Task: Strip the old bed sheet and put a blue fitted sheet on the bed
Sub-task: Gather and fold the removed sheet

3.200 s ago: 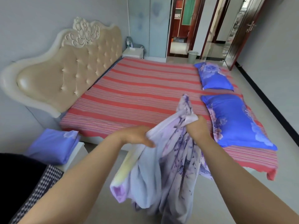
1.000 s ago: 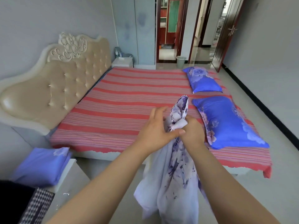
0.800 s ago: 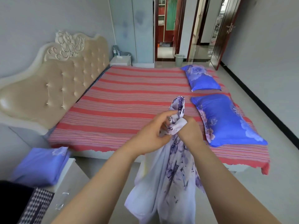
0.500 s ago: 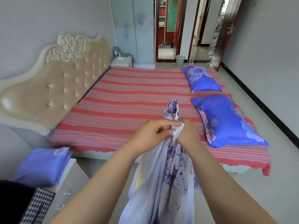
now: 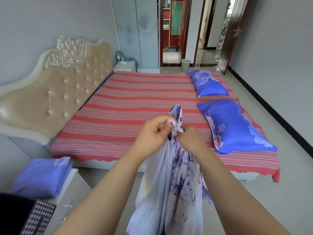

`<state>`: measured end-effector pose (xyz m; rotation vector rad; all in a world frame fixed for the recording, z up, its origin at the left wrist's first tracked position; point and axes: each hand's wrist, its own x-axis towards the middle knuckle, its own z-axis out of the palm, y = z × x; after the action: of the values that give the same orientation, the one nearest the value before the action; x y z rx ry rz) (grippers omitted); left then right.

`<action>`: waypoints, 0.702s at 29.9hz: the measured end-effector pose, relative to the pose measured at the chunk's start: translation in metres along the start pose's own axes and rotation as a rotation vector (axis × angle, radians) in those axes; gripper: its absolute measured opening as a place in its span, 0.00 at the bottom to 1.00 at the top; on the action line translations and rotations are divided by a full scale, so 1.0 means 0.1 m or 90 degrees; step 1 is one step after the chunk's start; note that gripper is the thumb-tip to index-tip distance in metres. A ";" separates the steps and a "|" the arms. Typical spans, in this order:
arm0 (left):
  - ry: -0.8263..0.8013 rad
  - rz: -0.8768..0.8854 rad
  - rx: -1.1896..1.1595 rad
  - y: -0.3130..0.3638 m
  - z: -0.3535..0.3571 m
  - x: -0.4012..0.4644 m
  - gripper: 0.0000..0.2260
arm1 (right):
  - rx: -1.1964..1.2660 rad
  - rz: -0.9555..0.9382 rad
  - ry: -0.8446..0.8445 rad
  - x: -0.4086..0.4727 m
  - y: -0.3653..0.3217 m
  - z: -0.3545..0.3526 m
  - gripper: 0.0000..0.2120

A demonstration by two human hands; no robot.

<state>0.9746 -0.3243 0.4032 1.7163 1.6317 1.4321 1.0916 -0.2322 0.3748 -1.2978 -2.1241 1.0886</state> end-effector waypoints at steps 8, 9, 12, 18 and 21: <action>0.225 -0.144 -0.094 -0.03 -0.72 0.22 0.15 | 0.170 -0.043 0.015 -0.01 0.16 -0.36 0.09; 0.270 -0.175 -0.076 -0.06 -0.83 0.24 0.14 | 0.183 -0.028 0.092 0.01 0.21 -0.40 0.12; 0.306 -0.201 0.026 -0.05 -1.03 0.21 0.14 | 0.227 0.026 0.246 0.01 0.27 -0.48 0.15; 0.104 -0.259 0.146 -0.12 -1.16 0.18 0.15 | 0.248 0.032 0.265 0.00 0.23 -0.59 0.18; 0.142 -0.210 0.163 -0.20 -1.21 0.15 0.08 | 0.255 0.019 0.253 -0.02 0.26 -0.61 0.12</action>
<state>0.8602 -0.3496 0.4431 1.3578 2.1806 1.3358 1.1488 -0.2022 0.3913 -1.2299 -1.5123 1.0896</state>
